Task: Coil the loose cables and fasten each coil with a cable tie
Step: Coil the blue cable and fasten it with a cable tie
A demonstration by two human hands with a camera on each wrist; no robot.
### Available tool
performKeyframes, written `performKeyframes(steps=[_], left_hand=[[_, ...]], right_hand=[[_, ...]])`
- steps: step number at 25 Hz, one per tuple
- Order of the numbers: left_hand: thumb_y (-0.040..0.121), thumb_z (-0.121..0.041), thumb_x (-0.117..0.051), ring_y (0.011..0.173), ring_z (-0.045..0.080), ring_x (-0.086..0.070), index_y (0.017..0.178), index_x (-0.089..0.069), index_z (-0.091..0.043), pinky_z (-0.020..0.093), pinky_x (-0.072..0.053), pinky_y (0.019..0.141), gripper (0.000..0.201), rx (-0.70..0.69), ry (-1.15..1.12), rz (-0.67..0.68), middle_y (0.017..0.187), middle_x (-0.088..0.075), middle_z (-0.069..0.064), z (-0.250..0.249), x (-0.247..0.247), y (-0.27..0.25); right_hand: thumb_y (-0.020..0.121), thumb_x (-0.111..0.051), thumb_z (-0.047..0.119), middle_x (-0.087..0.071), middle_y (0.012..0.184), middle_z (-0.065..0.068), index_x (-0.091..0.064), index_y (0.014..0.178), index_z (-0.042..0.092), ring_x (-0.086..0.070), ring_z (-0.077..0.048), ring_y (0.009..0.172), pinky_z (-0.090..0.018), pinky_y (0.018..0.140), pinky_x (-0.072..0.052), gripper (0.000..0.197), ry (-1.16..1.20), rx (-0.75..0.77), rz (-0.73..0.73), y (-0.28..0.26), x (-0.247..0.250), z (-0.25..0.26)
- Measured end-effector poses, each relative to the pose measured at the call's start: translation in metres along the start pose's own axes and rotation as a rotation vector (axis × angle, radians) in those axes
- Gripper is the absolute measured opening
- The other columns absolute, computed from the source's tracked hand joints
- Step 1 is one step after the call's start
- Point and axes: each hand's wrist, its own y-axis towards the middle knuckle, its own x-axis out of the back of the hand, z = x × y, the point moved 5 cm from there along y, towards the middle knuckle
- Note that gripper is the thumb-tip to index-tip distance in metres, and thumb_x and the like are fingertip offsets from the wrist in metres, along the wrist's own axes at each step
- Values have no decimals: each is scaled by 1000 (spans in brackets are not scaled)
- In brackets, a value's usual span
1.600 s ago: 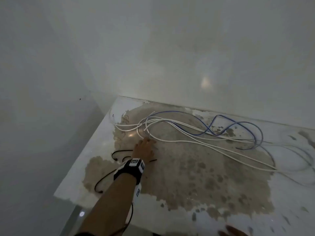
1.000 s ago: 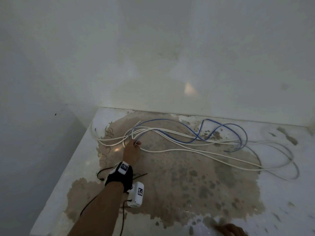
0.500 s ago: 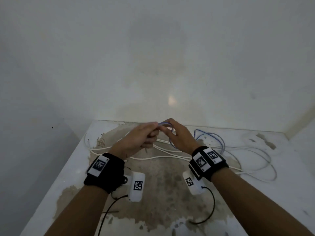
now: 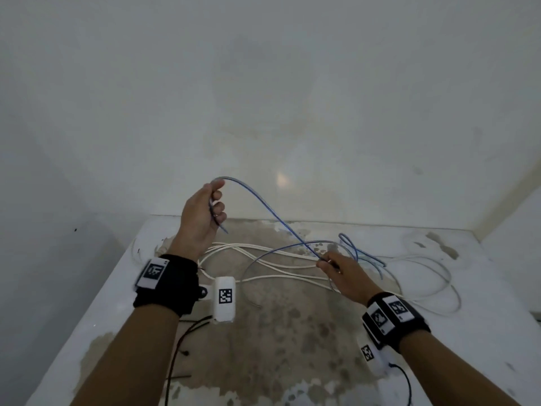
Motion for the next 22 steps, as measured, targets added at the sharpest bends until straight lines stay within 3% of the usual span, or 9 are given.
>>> performKeyframes(steps=[3, 7, 10, 12, 15, 17, 20, 22], left_hand=[[104, -19, -38, 45, 6, -48, 99, -63, -12, 17, -40, 43, 27, 33, 110, 92, 70, -52, -5, 30, -33, -13], [106, -18, -34, 62, 17, -70, 101, -61, -7, 24, -56, 58, 30, 19, 361, 246, 72, -64, 2, 50, -65, -26], [106, -21, -35, 58, 11, -67, 88, -63, -11, 23, -52, 56, 35, -6, 725, 404, 69, -66, -4, 50, -74, -37], [106, -25, -37, 48, 11, -57, 77, -61, -14, 22, -44, 50, 39, 51, 813, 524, 63, -62, -4, 52, -77, -46], [105, -29, -34, 39, 8, -26, 77, -62, -11, 21, -20, 41, 43, 294, 467, 503, 55, -37, -1, 53, -74, -50], [104, -31, -33, 37, 4, -19, 81, -61, -10, 20, -12, 40, 42, 381, 272, 469, 50, -27, -7, 46, -71, -46], [101, -31, -37, 33, 2, -25, 80, -56, -13, 18, -16, 36, 34, 414, -6, 521, 48, -29, -10, 28, -69, -46], [100, -31, -37, 35, 2, -30, 81, -56, -14, 16, -24, 35, 32, 383, -206, 537, 51, -32, -9, 11, -65, -44]], right_hand=[[107, -43, 22, -57, 87, 7, -65, 105, 18, -56, -17, 83, -35, 77, -43, 22, -54, 114, -49, 7, 7, 26], [102, -52, 26, -58, 91, -2, -70, 111, 22, -59, -27, 77, -34, 66, -35, 21, -494, 439, -66, 5, 6, 93], [96, -61, 23, -57, 86, 1, -69, 102, 21, -51, -18, 76, -32, 63, -31, 10, -532, 714, -120, -3, 22, 148], [98, -60, 25, -57, 86, 3, -66, 102, 20, -49, -10, 77, -29, 68, -37, 9, -389, 693, -105, 3, 43, 167], [97, -63, 28, -53, 79, 16, -64, 100, 19, -51, 2, 72, -14, 65, -35, 9, -127, 491, -82, 19, 71, 169], [96, -65, 29, -52, 73, 13, -64, 99, 20, -46, -4, 63, -14, 60, -34, 9, -24, 418, -84, 26, 79, 164], [99, -61, 28, -48, 67, -1, -66, 101, 19, -38, -11, 59, -20, 57, -33, 10, 114, 344, -102, 34, 86, 151], [102, -56, 25, -48, 68, -1, -68, 105, 16, -40, -10, 60, -19, 58, -35, 15, 201, 273, -130, 35, 90, 134]])
